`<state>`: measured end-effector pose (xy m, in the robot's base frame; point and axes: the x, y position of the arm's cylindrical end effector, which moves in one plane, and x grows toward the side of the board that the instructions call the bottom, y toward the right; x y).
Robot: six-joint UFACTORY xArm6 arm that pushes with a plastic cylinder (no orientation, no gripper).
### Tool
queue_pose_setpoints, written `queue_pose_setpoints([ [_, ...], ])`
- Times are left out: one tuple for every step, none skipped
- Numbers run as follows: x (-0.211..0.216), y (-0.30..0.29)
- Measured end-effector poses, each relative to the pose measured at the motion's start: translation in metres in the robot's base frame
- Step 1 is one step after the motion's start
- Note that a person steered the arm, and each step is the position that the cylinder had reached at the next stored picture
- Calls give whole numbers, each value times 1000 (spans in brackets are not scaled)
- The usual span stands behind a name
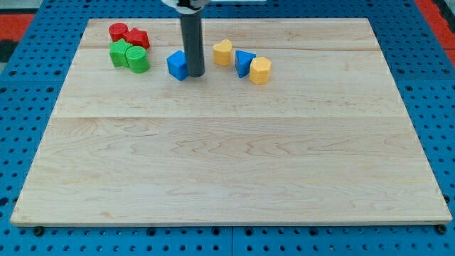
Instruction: Place the blue triangle in between the yellow blocks
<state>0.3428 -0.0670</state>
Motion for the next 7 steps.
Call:
queue_pose_setpoints([
  [-5, 15],
  [-42, 17],
  [-64, 19],
  [-50, 47],
  [-20, 25],
  [-11, 39],
  [-62, 83],
])
